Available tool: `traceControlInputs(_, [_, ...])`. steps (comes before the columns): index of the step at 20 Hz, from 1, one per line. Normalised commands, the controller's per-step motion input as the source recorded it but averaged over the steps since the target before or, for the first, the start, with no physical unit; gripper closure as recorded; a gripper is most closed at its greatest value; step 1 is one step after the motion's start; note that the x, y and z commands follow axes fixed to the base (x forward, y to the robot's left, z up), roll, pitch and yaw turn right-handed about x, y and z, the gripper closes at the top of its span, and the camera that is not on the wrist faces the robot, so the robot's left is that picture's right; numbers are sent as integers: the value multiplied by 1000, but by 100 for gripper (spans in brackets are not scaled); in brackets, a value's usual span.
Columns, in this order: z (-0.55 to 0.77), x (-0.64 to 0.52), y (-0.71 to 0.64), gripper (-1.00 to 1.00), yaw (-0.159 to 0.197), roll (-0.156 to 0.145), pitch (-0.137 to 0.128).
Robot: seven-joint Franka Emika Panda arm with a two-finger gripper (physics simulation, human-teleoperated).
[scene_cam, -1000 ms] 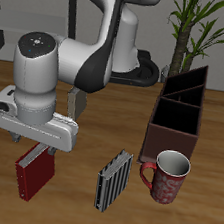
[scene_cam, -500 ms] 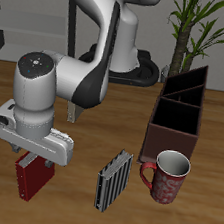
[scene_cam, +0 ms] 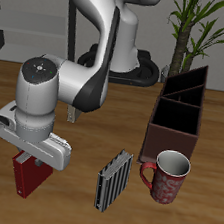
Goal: Place the red book into the left desk caddy's left compartment and place the yellow book into the left desk caddy's left compartment
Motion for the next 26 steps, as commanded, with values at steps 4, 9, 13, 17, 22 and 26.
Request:
traceControlInputs(4, [374, -181, 90, 100, -38, 20, -72])
traceControlInputs(9, [440, -234, 124, 100, -15, -5, -71])
traceControlInputs(13, [434, -302, 248, 100, -1, 24, -85])
traceControlInputs(17, [457, -397, 77, 100, -2, -7, -79])
traceControlInputs(22, [379, -315, -84, 100, 20, -34, -44])
traceControlInputs(26, [331, -275, -121, 100, -24, -45, -36])
